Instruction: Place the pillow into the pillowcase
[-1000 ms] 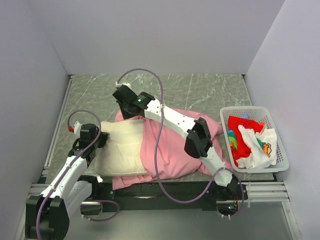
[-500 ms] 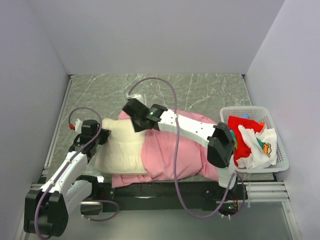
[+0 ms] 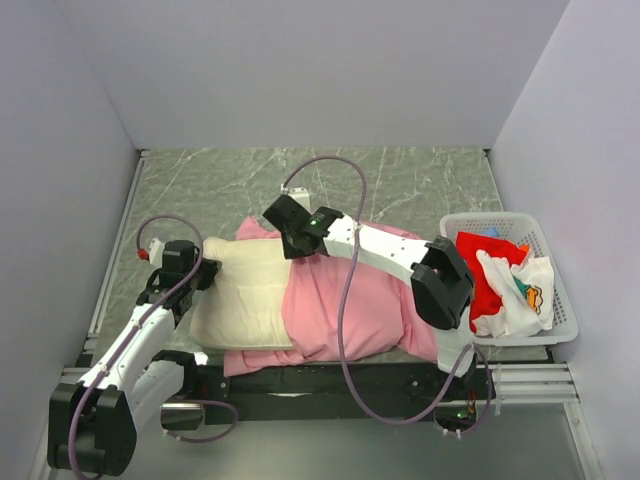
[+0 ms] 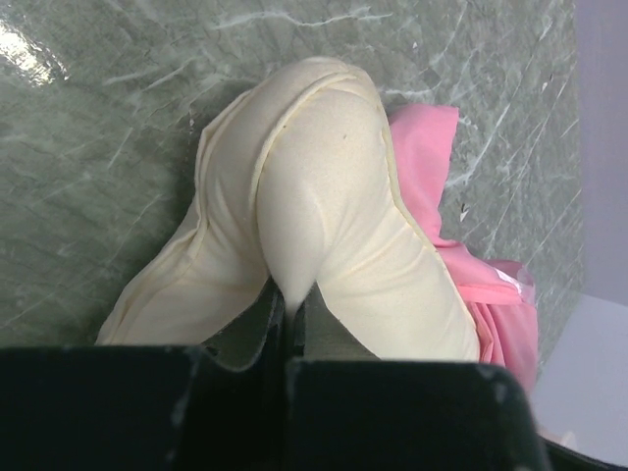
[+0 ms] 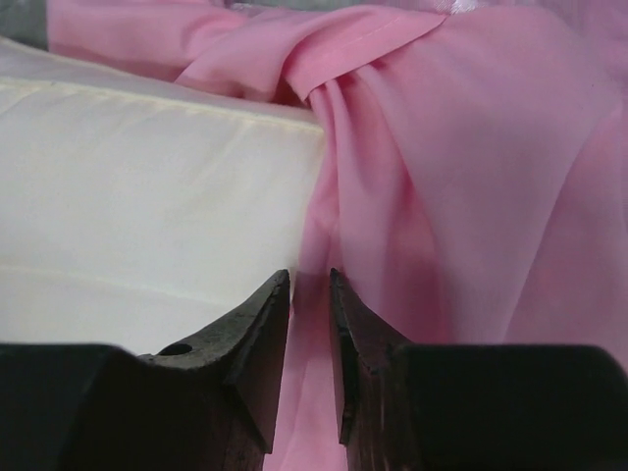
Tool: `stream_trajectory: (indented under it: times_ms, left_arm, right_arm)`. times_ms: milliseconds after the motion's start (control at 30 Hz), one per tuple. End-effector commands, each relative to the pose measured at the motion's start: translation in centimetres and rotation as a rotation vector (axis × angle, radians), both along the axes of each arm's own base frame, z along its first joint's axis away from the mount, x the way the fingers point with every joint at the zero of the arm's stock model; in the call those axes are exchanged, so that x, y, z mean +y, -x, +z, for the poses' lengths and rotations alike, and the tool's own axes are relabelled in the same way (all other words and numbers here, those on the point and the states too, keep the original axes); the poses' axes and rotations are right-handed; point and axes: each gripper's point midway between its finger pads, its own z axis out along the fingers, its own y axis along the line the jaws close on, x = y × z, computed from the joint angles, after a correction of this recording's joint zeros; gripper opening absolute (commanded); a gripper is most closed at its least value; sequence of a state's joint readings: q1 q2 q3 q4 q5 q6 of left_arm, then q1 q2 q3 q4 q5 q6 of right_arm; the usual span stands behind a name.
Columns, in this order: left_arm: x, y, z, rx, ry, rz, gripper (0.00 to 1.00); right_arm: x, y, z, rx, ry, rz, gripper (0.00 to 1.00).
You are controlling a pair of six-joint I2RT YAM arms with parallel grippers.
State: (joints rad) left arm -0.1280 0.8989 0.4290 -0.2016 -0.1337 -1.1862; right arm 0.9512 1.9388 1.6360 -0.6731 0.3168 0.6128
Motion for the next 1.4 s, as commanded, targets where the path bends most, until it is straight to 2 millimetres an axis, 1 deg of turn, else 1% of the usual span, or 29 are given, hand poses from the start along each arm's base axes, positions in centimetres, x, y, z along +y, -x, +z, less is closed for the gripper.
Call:
stream_trajectory:
  times_ms: [0, 167, 233, 267, 333, 367, 400, 433, 467, 500, 533, 567, 600, 633, 667, 733, 767, 900, 933, 967, 1000, 1033, 1067, 1100, 1167, 1267, 1300, 1333, 1367]
  left_arm:
    - [0.0, -0.3, 1.1, -0.038, -0.013, -0.006, 0.01]
    - [0.1, -0.3, 1.2, -0.038, -0.018, -0.008, 0.01]
    - [0.1, -0.3, 1.3, -0.039, -0.015, -0.006, 0.01]
    - [0.1, -0.4, 1.4, -0.041, -0.013, -0.001, 0.01]
    - [0.4, -0.9, 2.2, -0.058, -0.012, 0.012, 0.01]
    - [0.6, -1.1, 2.3, -0.054, -0.012, 0.021, 0.01]
    - [1.3, -1.5, 2.5, -0.053, -0.005, 0.043, 0.01]
    - [1.6, -2.1, 3.3, -0.066, 0.009, 0.053, 0.01]
    - [2.3, -2.7, 3.1, -0.061, 0.022, 0.076, 0.01]
    - [1.7, -3.0, 3.3, -0.059, 0.06, 0.048, 0.01]
    - [1.6, -3.5, 3.7, -0.066, 0.08, 0.045, 0.01]
    - [1.3, -3.8, 3.6, -0.064, 0.094, 0.036, 0.01]
    - [1.3, -4.2, 4.2, -0.093, 0.097, 0.037, 0.01]
    - [0.5, -3.9, 3.8, -0.1, 0.136, 0.01, 0.01]
    - [0.2, -4.1, 4.8, -0.157, 0.159, 0.01, 0.01]
    - [-0.4, -3.4, 4.0, -0.174, 0.204, 0.0, 0.01]
    - [-0.5, -3.4, 4.0, -0.184, 0.207, -0.005, 0.01]
    - [-0.5, -3.0, 3.0, -0.16, 0.185, -0.021, 0.02]
    - [-0.4, -3.0, 2.8, -0.158, 0.158, -0.04, 0.18]
    - [-0.2, -2.9, 2.8, -0.155, 0.137, -0.039, 0.3]
    - [0.1, -2.7, 2.7, -0.147, 0.099, -0.048, 0.61]
    - [0.5, -2.2, 2.8, -0.135, 0.074, -0.037, 0.73]
    - [1.4, -1.9, 2.6, -0.115, 0.032, -0.001, 0.81]
    - [2.3, -1.9, 3.4, -0.113, -0.01, 0.025, 0.9]
    - [4.6, 0.1, 2.4, -0.01, -0.1, 0.129, 0.96]
    - [5.5, 1.8, 1.7, 0.052, -0.124, 0.176, 0.99]
    - [5.3, 2.3, 0.8, 0.07, -0.113, 0.172, 0.98]
    - [5.0, 2.5, 0.6, 0.065, -0.101, 0.166, 0.98]
    - [4.8, 2.7, 0.2, 0.065, -0.093, 0.162, 0.97]
  right_arm:
    - [1.1, -2.2, 0.9, -0.023, -0.043, -0.028, 0.31]
    - [-1.0, -3.3, -1.8, 0.03, 0.021, -0.054, 0.28]
    - [-0.5, -4.2, -1.0, 0.033, -0.032, -0.044, 0.0]
    - [1.2, -5.0, 1.5, 0.005, -0.087, -0.01, 0.0]
    - [3.7, -4.9, 2.2, 0.014, -0.084, 0.055, 0.0]
    - [7.7, -5.0, 8.3, -0.089, -0.174, 0.132, 0.0]
    - [10.1, -4.9, 6.8, -0.075, -0.159, 0.178, 0.0]
    - [11.7, -4.0, 7.8, -0.073, -0.176, 0.231, 0.0]
    - [15.3, -2.2, 12.7, -0.125, -0.321, 0.321, 0.0]
    - [16.8, -1.2, 12.3, -0.102, -0.353, 0.361, 0.0]
    - [18.5, -0.4, 14.1, -0.13, -0.434, 0.398, 0.0]
    - [18.7, 1.0, 10.4, -0.07, -0.393, 0.42, 0.0]
    - [18.5, 2.0, 12.8, -0.098, -0.439, 0.443, 0.0]
    - [18.6, 2.0, 12.6, -0.115, -0.449, 0.458, 0.0]
    - [18.1, 2.0, 11.7, -0.104, -0.423, 0.459, 0.0]
    - [17.1, 2.0, 10.8, -0.099, -0.341, 0.466, 0.0]
    - [17.5, 1.8, 11.5, -0.112, -0.34, 0.48, 0.0]
    - [16.0, 2.0, 11.4, -0.124, -0.269, 0.489, 0.0]
    - [14.7, 1.7, 9.1, -0.102, -0.213, 0.448, 0.03]
    - [13.6, 1.6, 10.6, -0.131, -0.219, 0.418, 0.13]
    - [13.0, 0.9, 11.0, -0.158, -0.227, 0.385, 0.23]
    - [11.7, 0.4, 9.8, -0.164, -0.183, 0.343, 0.37]
    - [10.8, 0.4, 11.8, -0.2, -0.203, 0.324, 0.43]
    - [10.2, 0.3, 12.4, -0.218, -0.199, 0.312, 0.48]
    - [8.8, 0.3, 14.2, -0.252, -0.19, 0.28, 0.62]
    - [6.3, 0.9, 15.7, -0.271, -0.166, 0.204, 0.71]
    - [5.4, 1.2, 15.7, -0.275, -0.158, 0.178, 0.73]
    - [3.9, 1.9, 12.8, -0.238, -0.108, 0.144, 0.79]
    - [2.1, 2.5, 14.2, -0.269, -0.136, 0.101, 0.8]
